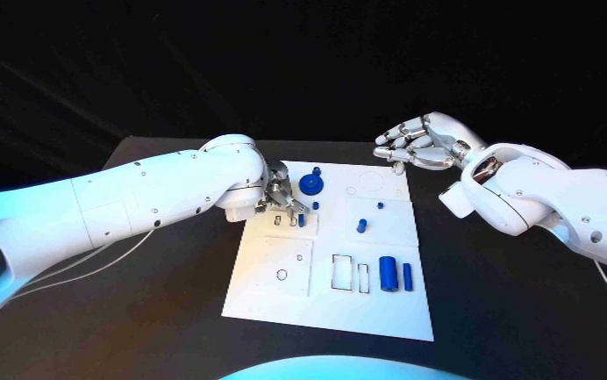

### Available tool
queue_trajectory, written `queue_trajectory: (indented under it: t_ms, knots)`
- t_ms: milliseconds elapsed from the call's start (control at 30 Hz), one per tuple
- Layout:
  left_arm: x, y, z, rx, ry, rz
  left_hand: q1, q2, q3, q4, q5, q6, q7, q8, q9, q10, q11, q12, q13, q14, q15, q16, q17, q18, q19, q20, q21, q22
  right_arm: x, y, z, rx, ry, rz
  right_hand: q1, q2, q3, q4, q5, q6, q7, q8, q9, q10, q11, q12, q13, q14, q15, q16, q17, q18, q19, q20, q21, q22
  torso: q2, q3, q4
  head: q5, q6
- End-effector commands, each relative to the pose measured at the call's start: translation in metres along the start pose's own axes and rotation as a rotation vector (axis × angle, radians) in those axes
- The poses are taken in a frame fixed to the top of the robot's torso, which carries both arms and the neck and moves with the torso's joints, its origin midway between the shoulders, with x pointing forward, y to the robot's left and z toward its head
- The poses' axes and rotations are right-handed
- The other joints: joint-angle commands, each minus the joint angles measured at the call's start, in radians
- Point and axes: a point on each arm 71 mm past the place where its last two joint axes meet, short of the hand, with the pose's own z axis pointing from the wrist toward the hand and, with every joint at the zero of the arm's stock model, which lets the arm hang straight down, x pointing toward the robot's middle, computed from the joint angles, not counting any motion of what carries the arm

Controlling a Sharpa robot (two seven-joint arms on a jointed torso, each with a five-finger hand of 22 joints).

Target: Assemble the parts on the task board

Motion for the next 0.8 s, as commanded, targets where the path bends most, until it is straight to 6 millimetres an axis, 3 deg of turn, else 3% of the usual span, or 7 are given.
queue_trajectory:
  t_ms: [33, 367, 800]
  knots:
    - [0.0009, -0.0021, 0.0016, 0.004, 0.022, 0.021, 0.002, 0.008, -0.009, 0.000, -0.002, -0.007, -0.001, 0.005, 0.002, 0.005, -0.001, 0.003, 0.000, 0.084, -0.002, 0.006, 0.190, -0.017, 0.006, 0.001, 0.007, 0.003, 0.0020, 0.0006, 0.0002, -0.016, 0.007, -0.013, 0.000, 0.009, -0.005, 0.000, -0.006, -0.006, 0.004, 0.007, -0.001, 0.003, 0.002, -0.003, -0.001, 0.007, 0.003, -0.004, 0.001, 0.013, 0.003, 0.006, -0.004, -0.001, 0.000, 0.0008, -0.0004, -0.001, -0.001]
    - [0.0005, -0.0035, 0.0049, 0.007, 0.030, 0.018, 0.003, 0.009, -0.010, 0.000, -0.002, -0.009, 0.000, 0.006, 0.003, 0.004, -0.001, 0.002, -0.001, 0.083, -0.001, 0.006, 0.189, -0.017, 0.006, 0.001, 0.009, 0.005, 0.0033, -0.0004, 0.0004, -0.014, 0.008, -0.008, 0.000, 0.009, -0.005, 0.000, -0.006, -0.006, 0.004, 0.007, -0.001, 0.003, 0.002, -0.003, -0.001, 0.007, 0.003, -0.004, 0.001, 0.013, 0.003, 0.006, -0.004, -0.001, 0.000, 0.0006, -0.0003, -0.004, -0.010]
    - [0.0028, -0.0082, 0.0060, 0.015, 0.043, 0.036, 0.007, 0.017, -0.013, 0.000, -0.002, -0.012, 0.000, 0.009, 0.007, 0.005, -0.001, 0.006, 0.003, 0.084, -0.001, 0.007, 0.191, -0.019, 0.005, 0.002, 0.017, 0.014, 0.0057, -0.0009, 0.0014, -0.016, 0.004, -0.005, 0.002, 0.012, -0.007, -0.001, -0.006, -0.007, 0.005, 0.006, -0.002, 0.002, 0.003, -0.003, -0.004, 0.008, 0.003, -0.009, 0.002, 0.013, 0.004, 0.006, -0.006, -0.004, 0.000, 0.0010, 0.0006, -0.003, -0.013]
